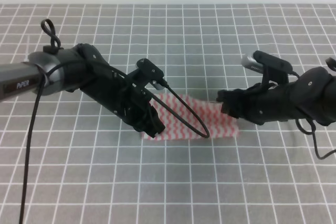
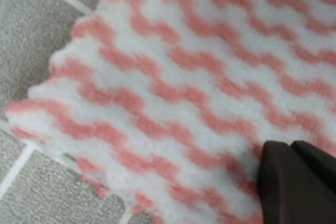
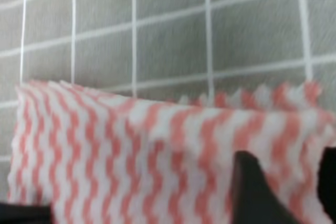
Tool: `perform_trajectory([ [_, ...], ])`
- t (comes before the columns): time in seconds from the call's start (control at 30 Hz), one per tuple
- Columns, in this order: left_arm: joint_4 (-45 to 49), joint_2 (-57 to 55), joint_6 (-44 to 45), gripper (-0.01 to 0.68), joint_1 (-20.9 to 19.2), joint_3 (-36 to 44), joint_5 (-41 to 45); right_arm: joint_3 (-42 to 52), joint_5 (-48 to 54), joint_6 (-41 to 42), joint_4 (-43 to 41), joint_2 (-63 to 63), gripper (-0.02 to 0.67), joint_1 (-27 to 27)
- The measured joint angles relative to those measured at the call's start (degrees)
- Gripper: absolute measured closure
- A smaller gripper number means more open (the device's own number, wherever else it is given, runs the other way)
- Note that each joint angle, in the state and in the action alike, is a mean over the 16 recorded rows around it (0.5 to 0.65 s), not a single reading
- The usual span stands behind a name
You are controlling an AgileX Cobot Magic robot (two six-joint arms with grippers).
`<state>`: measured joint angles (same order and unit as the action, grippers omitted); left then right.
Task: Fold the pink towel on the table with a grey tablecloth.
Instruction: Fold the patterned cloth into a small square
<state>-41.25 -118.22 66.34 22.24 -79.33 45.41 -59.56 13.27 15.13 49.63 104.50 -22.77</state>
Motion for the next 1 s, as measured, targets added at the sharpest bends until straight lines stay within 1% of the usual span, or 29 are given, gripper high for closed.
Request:
perform_trajectory([
  [0.13, 0.1, 0.0, 0.4, 0.673, 0.0, 0.0, 0.0, -0.2, -1.3, 0.1, 0.1, 0.1, 0.374, 0.0],
  [0.23, 0.1, 0.0, 0.8, 0.673, 0.0, 0.0, 0.0, -0.6, -1.9, 0.2, 0.2, 0.1, 0.327, 0.0],
  [0.3, 0.2, 0.1, 1.1, 0.673, 0.0, 0.0, 0.0, -0.9, -1.8, 0.4, 0.2, 0.1, 0.311, 0.0],
  [0.4, 0.4, 0.6, 1.5, 0.673, 0.0, 0.0, -0.2, -1.6, -1.2, 1.0, 0.2, 0.1, 0.314, 0.0],
  [0.5, 0.6, 1.5, 1.9, 0.673, 0.0, 0.0, -0.5, -2.4, 0.0, 1.6, -0.1, 0.1, 0.345, 0.0],
  [0.63, 0.6, 3.2, 1.5, 0.673, 0.0, 0.1, -0.9, -3.6, 2.8, 2.3, -0.8, 0.1, 0.42, 0.0],
  [0.87, 0.4, 6.1, -3.7, 0.673, 0.0, 0.1, -1.5, -4.8, 8.5, 3.1, -3.1, 0.1, 0.573, 0.0],
  [1.0, 0.1, 7.0, -6.9, 0.673, 0.0, 0.1, -1.1, -5.1, 11.3, 3.1, -4.8, 0.1, 0.634, 0.0],
])
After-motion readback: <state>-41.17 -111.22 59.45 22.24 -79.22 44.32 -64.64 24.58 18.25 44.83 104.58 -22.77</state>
